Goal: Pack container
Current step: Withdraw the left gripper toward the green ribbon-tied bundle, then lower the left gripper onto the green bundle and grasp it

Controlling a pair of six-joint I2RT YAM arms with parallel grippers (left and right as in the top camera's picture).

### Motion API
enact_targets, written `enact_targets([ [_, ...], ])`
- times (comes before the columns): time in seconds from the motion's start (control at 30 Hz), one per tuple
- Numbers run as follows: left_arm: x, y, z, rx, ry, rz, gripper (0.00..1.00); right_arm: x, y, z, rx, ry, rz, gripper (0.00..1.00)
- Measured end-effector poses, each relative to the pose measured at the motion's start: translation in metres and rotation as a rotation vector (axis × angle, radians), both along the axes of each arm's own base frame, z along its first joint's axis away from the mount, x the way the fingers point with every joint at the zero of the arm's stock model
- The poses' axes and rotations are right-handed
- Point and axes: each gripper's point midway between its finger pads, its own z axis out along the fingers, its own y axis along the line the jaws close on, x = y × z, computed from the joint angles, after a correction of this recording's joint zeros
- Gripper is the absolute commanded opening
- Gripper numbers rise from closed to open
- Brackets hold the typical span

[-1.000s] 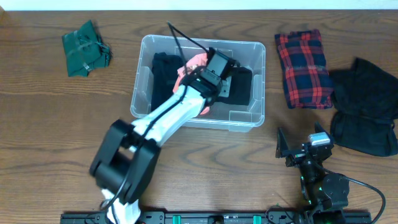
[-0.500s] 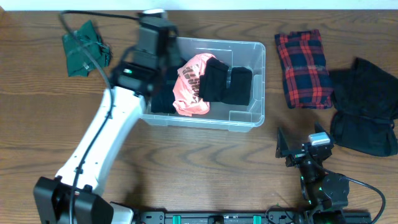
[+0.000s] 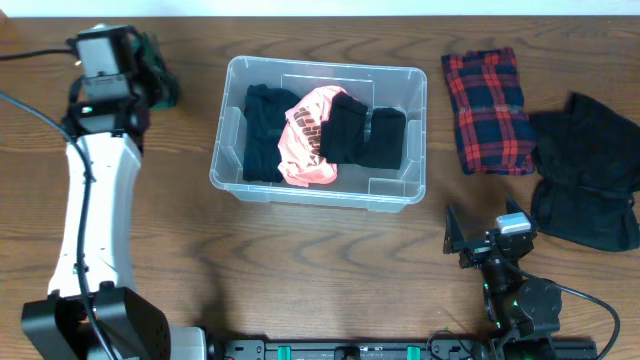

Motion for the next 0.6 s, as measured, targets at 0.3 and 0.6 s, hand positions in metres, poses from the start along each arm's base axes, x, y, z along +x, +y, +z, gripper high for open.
enact_targets([
  [0.3,-0.009,0.015,-0.005,-0.006,0.025,0.039,0.48,0.0,0.0,0.0,0.0,0.0,0.0,0.99],
  [0.6,-0.009,0.015,-0.005,-0.039,0.01,0.073,0.79,0.0,0.0,0.0,0.0,0.0,0.0,0.99],
])
